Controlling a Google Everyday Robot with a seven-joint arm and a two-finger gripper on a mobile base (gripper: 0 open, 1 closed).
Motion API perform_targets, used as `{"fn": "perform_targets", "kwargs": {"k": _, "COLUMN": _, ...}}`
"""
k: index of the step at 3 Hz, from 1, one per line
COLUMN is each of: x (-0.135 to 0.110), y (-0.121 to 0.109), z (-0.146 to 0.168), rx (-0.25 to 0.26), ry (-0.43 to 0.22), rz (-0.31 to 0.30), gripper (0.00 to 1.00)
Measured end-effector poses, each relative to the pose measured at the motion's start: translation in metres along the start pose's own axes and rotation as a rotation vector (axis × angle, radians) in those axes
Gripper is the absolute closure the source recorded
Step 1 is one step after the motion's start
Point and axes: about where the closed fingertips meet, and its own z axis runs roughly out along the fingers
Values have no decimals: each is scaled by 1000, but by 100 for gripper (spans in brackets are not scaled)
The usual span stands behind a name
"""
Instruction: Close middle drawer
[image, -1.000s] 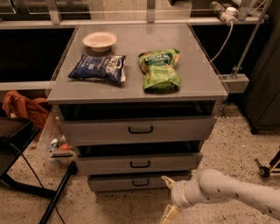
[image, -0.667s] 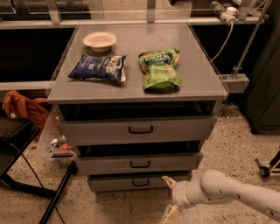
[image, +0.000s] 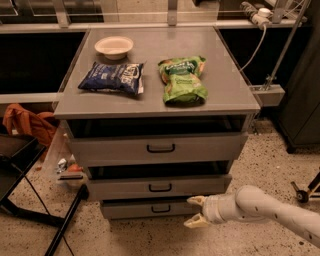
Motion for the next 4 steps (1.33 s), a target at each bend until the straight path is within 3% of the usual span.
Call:
{"fn": "perform_targets", "kwargs": {"k": 1, "x": 8, "y": -27, "z": -5, "rx": 55, "ry": 18, "rz": 5, "gripper": 66}}
{"fn": "perform_targets", "kwargs": {"k": 2, "x": 10, "y": -48, "z": -5, "rx": 89, "ry": 23, "rz": 8, "gripper": 62}}
{"fn": "perform_targets", "kwargs": {"k": 4, "x": 10, "y": -67, "z": -1, "rx": 122, "ry": 9, "rz": 7, "gripper": 15}}
